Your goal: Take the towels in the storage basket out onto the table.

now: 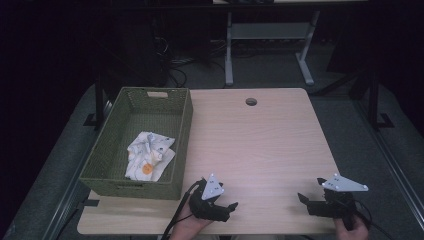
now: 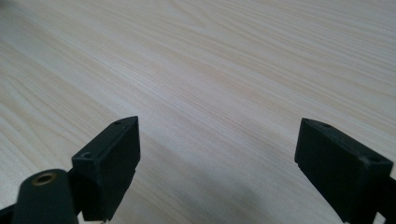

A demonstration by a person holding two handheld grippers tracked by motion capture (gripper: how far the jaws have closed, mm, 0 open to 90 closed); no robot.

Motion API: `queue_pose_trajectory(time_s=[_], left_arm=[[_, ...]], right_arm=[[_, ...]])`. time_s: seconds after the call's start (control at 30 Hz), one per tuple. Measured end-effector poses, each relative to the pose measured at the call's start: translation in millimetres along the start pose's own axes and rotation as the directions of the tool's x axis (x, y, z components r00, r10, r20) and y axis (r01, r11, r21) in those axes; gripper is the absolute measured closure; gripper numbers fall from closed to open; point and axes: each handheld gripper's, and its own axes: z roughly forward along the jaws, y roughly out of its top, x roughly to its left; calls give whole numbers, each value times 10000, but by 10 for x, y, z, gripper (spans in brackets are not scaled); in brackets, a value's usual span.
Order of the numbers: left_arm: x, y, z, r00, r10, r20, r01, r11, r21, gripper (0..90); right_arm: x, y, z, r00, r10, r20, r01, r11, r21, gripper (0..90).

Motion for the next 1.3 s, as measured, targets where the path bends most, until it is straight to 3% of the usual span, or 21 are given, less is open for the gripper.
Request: queue_pose_trajectory(time_s=[0.23, 0.4, 0.57, 0.63, 0.9, 1.0, 1.13, 1.3], left_arm=[[15, 6, -19, 9999, -38, -101, 38, 10000, 15, 235], [16, 109, -32, 10000, 3, -41, -3, 9999, -127, 235], [51, 267, -55, 9990, 323, -295, -331, 9991, -261, 235], [69, 321, -37, 9997, 140, -219, -147, 9994, -323, 235], [179, 722, -60, 9977, 172, -650, -205, 9985, -514, 168], [263, 835, -102, 9978, -78, -653, 35, 9978, -659, 167], [389, 921, -147, 9976, -652, -247, 635, 9960, -632, 167], [528, 962, -248, 9915, -1273, 262, 1286, 9900, -580, 167]], right_arm=[[18, 13, 9, 10000, -40, -56, 39, 10000, -88, 139], [54, 31, 14, 9999, -144, -79, 143, 9998, -106, 139], [69, 40, 11, 9998, -168, -50, 167, 9997, -203, 139], [67, 42, 13, 9999, -131, -75, 129, 9997, -226, 139], [44, 28, -14, 10000, -7, -15, 7, 9996, -285, 139], [32, 24, -25, 10000, 41, 1, -41, 9993, -366, 139], [25, 23, -28, 10000, -2, -33, 1, 9994, -343, 139], [29, 24, -22, 10000, -5, -58, 3, 9994, -337, 139]])
